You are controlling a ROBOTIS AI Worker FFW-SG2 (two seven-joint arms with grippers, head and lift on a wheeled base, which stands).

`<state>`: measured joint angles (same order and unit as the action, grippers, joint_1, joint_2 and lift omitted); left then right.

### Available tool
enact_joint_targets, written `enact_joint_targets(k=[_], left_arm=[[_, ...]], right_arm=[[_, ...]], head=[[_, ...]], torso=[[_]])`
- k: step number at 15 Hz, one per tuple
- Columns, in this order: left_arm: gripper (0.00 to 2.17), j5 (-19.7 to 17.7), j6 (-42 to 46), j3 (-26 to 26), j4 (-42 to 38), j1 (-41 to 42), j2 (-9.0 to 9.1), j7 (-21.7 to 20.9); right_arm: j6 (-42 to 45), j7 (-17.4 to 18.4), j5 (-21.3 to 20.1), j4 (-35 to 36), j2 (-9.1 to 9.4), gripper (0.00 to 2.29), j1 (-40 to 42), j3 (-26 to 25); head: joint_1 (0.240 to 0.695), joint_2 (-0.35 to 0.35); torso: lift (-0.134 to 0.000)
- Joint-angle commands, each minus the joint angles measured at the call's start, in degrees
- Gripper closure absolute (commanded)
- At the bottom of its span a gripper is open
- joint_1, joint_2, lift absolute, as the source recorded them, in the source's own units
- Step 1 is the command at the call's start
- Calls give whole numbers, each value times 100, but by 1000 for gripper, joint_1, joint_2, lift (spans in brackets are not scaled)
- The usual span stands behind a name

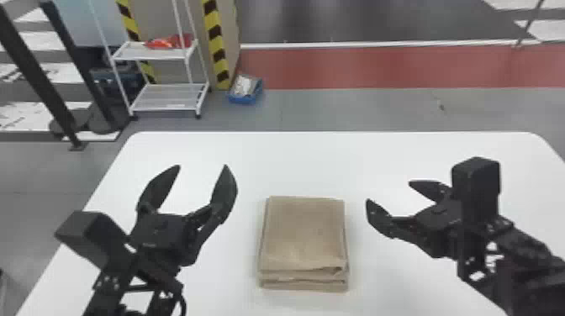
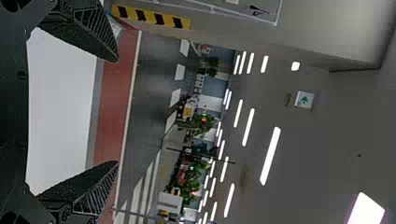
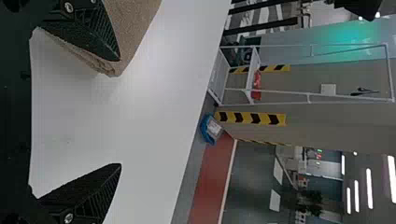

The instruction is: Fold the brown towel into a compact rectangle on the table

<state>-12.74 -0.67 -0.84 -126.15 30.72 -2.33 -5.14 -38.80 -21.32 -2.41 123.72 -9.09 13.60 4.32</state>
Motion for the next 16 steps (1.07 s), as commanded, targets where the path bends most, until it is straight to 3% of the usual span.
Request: enact_joint_targets(k=[1, 2, 4, 6, 7, 11, 16], left_arm=[[113, 185, 880, -215, 205, 365, -22, 286], [117, 237, 862, -224, 223, 488, -31, 347], [117, 246, 827, -162, 144, 743, -75, 488], [117, 387, 476, -101, 3, 848, -119, 760], [117, 387, 388, -21, -59, 892, -128, 760], [117, 378, 194, 102, -155, 962, -180, 769], [117, 378, 212, 172, -164, 1006, -180, 892]], right_arm=[[1142, 322, 83, -15, 250, 87, 670, -142], [1247, 462, 215, -15, 355, 87, 855, -257], [1968, 638, 847, -147, 382, 107, 1189, -511], [3778, 735, 909, -314, 382, 120, 1505, -467], [3919, 770, 909, -331, 382, 120, 1576, -459], [3444, 1192, 909, -375, 382, 113, 1707, -476], [3075, 1209, 988, -252, 346, 113, 1734, -467]], head=[[695, 60], [695, 61], [695, 57], [695, 44], [695, 46], [695, 54], [695, 60]], torso=[[-124], [-124], [-124], [-124], [-124], [-124], [-124]])
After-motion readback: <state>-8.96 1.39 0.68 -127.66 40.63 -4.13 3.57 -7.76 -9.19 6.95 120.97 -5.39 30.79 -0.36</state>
